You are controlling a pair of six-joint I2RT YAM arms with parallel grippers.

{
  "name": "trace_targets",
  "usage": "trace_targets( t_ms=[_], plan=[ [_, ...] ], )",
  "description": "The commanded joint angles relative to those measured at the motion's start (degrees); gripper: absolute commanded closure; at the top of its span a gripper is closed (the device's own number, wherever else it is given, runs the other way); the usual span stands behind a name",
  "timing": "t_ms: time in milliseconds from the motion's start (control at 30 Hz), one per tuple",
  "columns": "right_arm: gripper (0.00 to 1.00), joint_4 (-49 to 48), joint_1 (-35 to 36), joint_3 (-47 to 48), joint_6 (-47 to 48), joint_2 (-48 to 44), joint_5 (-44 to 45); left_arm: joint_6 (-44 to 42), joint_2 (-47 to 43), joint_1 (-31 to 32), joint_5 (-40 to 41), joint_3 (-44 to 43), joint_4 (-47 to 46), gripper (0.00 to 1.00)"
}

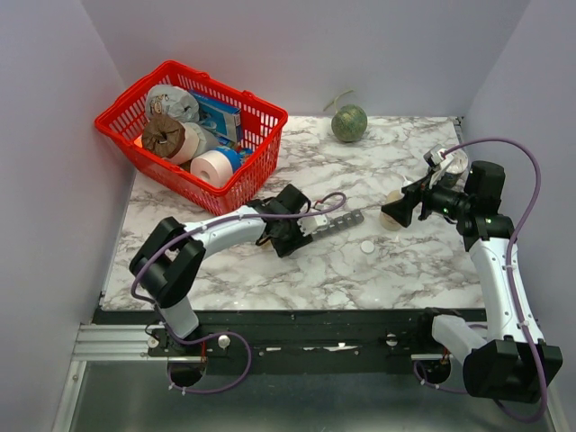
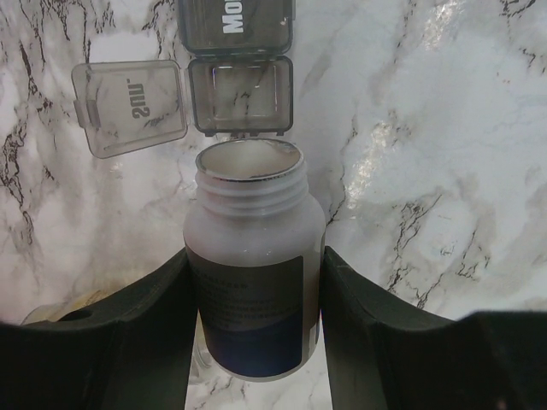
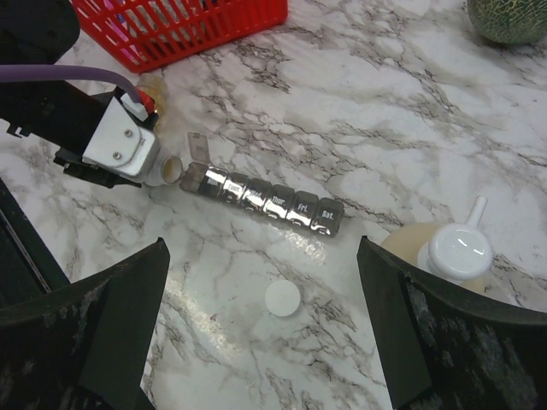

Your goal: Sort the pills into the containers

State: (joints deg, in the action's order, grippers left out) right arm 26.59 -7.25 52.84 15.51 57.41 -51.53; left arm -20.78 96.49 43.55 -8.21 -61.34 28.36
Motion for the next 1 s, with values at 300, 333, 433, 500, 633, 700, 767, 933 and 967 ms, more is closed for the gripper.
trace_targets(
  t_ms=[300,333,433,500,633,700,767,933,967],
  plan=[
    [0.00,0.7,-0.5,1.3,0.1,-0.7,-2.3,0.7,6.4,4.0,12.9,-10.5,11.8,1.00],
    [0.00,0.7,-0.5,1.3,0.1,-0.8,-2.3,0.8,6.8,4.2,13.6,-11.2,12.7,1.00],
    [0.00,0.7,-0.5,1.4,0.1,-0.9,-2.3,0.6,7.7,5.2,15.8,-12.7,14.2,1.00],
    [0.00,0.7,-0.4,1.3,0.1,-0.9,-2.3,0.5,8.6,6.1,17.0,-13.6,15.1,1.00],
    [0.00,0.7,-0.5,1.4,0.1,-0.9,-2.3,0.4,9.9,7.2,19.5,-16.3,17.1,1.00],
    [0.00,0.7,-0.5,1.3,0.1,-0.8,-2.4,0.2,10.5,7.8,20.8,-17.1,17.8,1.00],
    [0.00,0.7,-0.5,1.3,0.1,-0.8,-2.4,-0.3,11.3,8.2,22.0,-17.9,18.6,1.00],
    [0.00,0.8,-0.5,1.4,0.1,-0.8,-2.5,-0.9,13.0,9.7,25.1,-19.8,21.0,1.00],
    [0.00,0.8,-0.5,1.4,0.1,-0.7,-2.5,-0.9,13.5,9.9,25.4,-20.0,21.2,1.00]
  ],
)
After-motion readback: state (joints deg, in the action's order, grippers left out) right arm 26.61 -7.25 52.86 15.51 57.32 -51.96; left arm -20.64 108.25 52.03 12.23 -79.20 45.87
